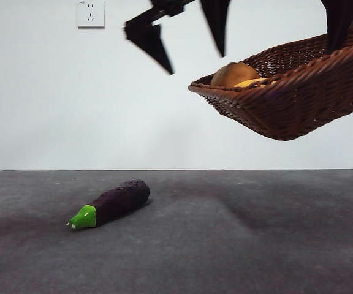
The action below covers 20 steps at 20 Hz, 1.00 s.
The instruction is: Help me put the vegetables on the table into the basket
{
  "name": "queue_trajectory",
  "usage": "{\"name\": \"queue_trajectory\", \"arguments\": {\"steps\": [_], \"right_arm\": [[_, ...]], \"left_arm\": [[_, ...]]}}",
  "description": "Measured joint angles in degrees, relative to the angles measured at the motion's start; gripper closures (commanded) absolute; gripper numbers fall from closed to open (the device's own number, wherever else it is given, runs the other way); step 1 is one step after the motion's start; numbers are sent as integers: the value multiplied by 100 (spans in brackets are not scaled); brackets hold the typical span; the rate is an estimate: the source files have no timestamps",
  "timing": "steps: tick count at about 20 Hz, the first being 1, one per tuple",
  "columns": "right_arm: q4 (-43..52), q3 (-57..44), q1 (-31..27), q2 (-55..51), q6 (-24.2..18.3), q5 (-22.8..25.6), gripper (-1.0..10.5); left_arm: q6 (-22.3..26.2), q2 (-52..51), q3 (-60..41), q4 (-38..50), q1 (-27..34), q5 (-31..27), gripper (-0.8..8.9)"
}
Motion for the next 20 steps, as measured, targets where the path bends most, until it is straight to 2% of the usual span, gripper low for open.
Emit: {"name": "queue_trajectory", "arguments": {"steps": [2, 6, 10, 16, 20], "right_arm": [[0, 0, 0, 0, -2, 17, 959], [0, 0, 0, 2, -4, 271, 959], [0, 0, -122, 2, -2, 269, 959], [0, -2, -356, 2, -7, 273, 959], [0, 0, -352, 2, -7, 269, 959]], "left_arm": [[107, -2, 0, -675, 22, -208, 279], [203, -227, -2, -669, 15, -192, 279], [247, -811, -304, -654, -83, -192, 279], [330, -1587, -2223, -496, -39, -479, 279], [304, -1727, -3567, 634, 157, -476, 279]]}}
